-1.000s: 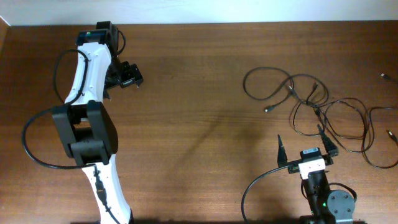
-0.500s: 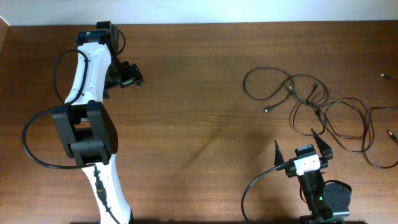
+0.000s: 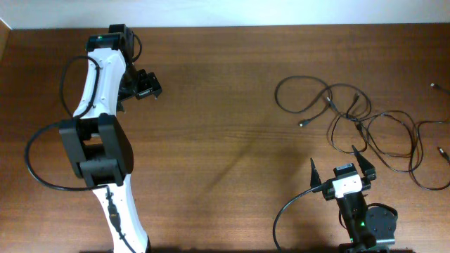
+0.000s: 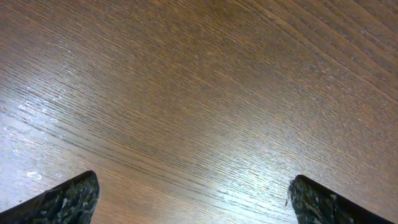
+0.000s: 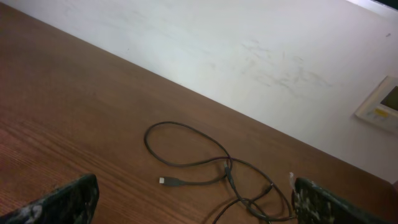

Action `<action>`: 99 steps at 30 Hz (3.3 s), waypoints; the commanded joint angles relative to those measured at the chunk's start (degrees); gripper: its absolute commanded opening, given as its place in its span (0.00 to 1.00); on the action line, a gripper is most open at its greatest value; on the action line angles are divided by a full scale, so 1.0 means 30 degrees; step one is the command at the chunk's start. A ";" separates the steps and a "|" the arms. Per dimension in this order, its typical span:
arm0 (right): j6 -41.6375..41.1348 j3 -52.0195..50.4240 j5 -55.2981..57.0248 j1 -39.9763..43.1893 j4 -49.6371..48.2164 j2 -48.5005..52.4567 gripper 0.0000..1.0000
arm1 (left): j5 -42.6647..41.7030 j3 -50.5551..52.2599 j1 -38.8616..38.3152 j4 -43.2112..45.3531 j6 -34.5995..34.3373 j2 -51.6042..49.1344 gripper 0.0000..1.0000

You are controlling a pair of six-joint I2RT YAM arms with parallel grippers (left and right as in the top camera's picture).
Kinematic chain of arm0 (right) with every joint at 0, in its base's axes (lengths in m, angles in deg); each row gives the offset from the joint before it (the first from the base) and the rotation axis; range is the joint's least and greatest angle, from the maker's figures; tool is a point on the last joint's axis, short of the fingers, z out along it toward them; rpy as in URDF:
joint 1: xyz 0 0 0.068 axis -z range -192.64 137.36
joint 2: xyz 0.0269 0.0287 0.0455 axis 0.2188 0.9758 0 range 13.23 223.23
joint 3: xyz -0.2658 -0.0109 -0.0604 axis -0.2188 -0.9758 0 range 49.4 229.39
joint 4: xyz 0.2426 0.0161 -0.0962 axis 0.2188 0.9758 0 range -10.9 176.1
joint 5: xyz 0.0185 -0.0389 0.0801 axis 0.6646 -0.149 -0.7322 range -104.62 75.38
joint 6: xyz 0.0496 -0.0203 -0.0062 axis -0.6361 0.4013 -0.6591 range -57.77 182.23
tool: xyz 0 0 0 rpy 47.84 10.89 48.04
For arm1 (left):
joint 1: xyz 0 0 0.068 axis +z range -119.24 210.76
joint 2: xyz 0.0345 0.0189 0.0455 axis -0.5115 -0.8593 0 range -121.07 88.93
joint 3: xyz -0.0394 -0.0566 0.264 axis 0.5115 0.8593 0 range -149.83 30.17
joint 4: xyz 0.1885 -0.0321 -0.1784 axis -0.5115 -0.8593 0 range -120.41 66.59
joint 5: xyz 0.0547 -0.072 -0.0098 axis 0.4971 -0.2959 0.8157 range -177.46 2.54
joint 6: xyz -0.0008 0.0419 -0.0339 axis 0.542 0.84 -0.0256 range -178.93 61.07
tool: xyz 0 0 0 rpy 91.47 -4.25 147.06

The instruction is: Untangle cables

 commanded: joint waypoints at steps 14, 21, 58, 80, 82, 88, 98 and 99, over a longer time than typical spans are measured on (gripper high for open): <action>-0.0168 -0.0095 0.0036 0.0073 0.0102 -0.0160 0.98 | 0.0146 -0.0138 0.0029 -0.0029 -0.0189 1.6670 0.99; -0.0168 -0.0095 0.0036 0.0073 0.0102 -0.0160 0.98 | 0.0146 -0.0138 0.0029 -0.0699 -0.0197 2.0699 0.99; -0.0168 -0.0095 0.0036 0.0073 0.0102 -0.0160 0.98 | -0.1093 2.9084 0.0029 1.5992 -0.0255 3.0614 0.99; -0.0168 -0.0095 0.0036 0.0073 0.0102 -0.0160 0.98 | -0.2157 3.8993 -0.0481 2.4115 0.6273 4.1776 0.99; -0.0168 -0.0095 0.0036 0.0073 0.0102 -0.0160 0.98 | -0.2171 3.8993 -0.0495 2.4108 0.7016 4.1965 0.99; -0.0168 -0.0095 0.0036 0.0073 0.0102 -0.0160 0.98 | -0.1792 3.8993 -0.1231 2.4021 0.9479 4.3248 0.99; -0.0168 -0.0095 0.0036 0.0073 0.0102 -0.0160 0.98 | -0.1734 3.8993 -0.1231 2.4050 0.9479 4.3240 0.99; -0.0168 -0.0095 0.0036 0.0073 0.0102 -0.0160 0.98 | -0.1734 3.8993 -0.1231 2.4050 0.9471 4.3240 0.99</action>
